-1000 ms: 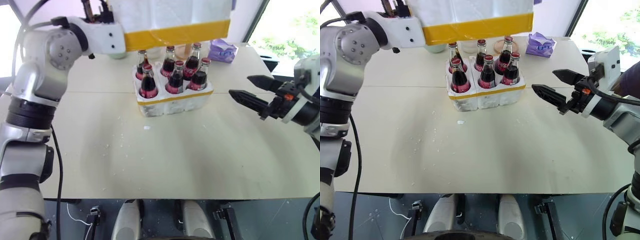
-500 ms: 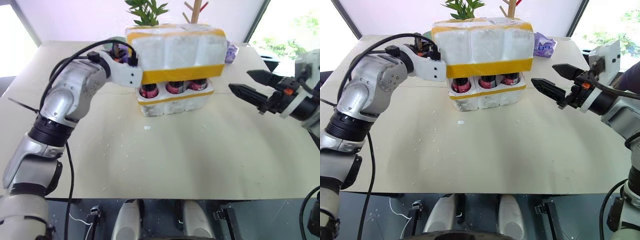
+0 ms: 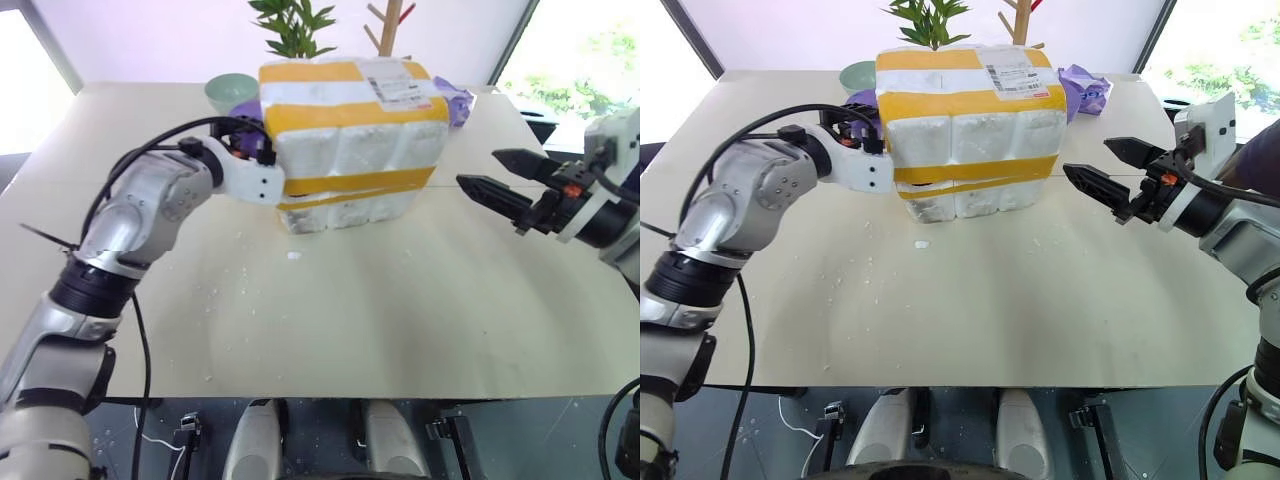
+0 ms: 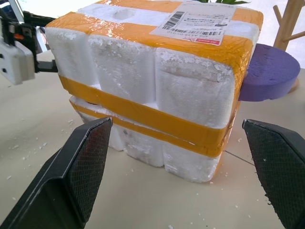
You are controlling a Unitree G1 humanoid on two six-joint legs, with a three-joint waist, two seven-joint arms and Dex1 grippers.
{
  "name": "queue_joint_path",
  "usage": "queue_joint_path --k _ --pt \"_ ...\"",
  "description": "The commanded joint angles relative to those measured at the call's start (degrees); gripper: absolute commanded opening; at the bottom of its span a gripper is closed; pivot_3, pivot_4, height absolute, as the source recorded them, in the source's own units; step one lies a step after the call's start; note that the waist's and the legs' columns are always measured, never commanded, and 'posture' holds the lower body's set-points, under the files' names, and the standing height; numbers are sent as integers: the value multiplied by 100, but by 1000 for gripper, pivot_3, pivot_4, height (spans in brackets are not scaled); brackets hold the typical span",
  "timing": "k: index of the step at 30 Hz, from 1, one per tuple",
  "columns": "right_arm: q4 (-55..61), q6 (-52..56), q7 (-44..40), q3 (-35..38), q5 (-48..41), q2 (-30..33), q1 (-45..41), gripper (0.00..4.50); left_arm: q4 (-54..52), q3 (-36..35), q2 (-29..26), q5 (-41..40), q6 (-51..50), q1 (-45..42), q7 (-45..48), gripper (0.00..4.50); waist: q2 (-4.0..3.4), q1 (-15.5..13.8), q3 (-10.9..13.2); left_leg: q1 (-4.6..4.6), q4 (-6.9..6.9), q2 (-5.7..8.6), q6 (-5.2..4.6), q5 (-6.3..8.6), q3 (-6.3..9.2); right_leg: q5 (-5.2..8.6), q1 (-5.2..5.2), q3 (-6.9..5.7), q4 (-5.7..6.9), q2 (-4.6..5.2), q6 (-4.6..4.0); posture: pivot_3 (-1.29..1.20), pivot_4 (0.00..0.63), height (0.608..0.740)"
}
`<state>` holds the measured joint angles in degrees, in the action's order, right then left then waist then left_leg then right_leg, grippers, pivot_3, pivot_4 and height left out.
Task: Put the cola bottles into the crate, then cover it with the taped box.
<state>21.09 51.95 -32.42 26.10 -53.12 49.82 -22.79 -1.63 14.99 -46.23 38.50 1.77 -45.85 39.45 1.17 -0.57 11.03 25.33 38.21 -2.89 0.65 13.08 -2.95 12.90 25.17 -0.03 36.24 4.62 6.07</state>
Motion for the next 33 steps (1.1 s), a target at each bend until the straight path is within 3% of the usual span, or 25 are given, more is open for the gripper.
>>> queue_joint_path --k 1,11,16,19,21,27,33 --pt "26 -136 -28 236 -38 48 -18 4500 -463 -626 -338 -575 -108 460 348 3580 -2 7 -1 -1 -1 0 0 0 0 0 0 0 1 0 0 0 150 740" --pt "-220 -198 -140 30 52 33 -221 4500 -1106 -1569 -853 -1843 -624 1668 1132 3580 -2 -6 -2 -2 1 -1 0 0 -1 1 -7 0 -6 2 -2 0 150 740" --pt "-333 -266 -197 -93 116 8 -308 4500 -1113 -2409 -442 -3490 -2794 1535 1699 3580 -4 0 -3 -5 -1 -4 0 0 1 1 -6 -2 -2 -4 -2 0 150 740" --pt "-354 -270 -434 -125 129 139 -256 4500 -1084 -3460 -328 -5882 -5554 951 2687 3580 2 -4 0 -4 2 -3 0 0 2 1 -7 -2 -2 -3 -1 0 150 740" --pt "-371 -282 -722 -92 126 308 -172 4500 -771 -3924 -641 -6834 -6240 759 3335 3580 3 21 1 0 3 -3 0 0 7 1 -5 -3 -2 -4 0 0 150 740" --pt "-656 -596 -1762 -230 449 941 2 4500 145 -3833 -1939 -7603 -6335 1042 4657 3580 -3 130 0 -21 -12 -3 -1 1 7 5 -14 -6 -1 -4 -1 0 150 740" --pt "-984 -799 -2083 -386 715 1031 -189 4500 621 -3457 -2261 -7601 -5812 718 4712 3580 -2 119 0 -30 -10 -3 0 1 4 17 -24 -5 -5 -3 -23 0 150 740"
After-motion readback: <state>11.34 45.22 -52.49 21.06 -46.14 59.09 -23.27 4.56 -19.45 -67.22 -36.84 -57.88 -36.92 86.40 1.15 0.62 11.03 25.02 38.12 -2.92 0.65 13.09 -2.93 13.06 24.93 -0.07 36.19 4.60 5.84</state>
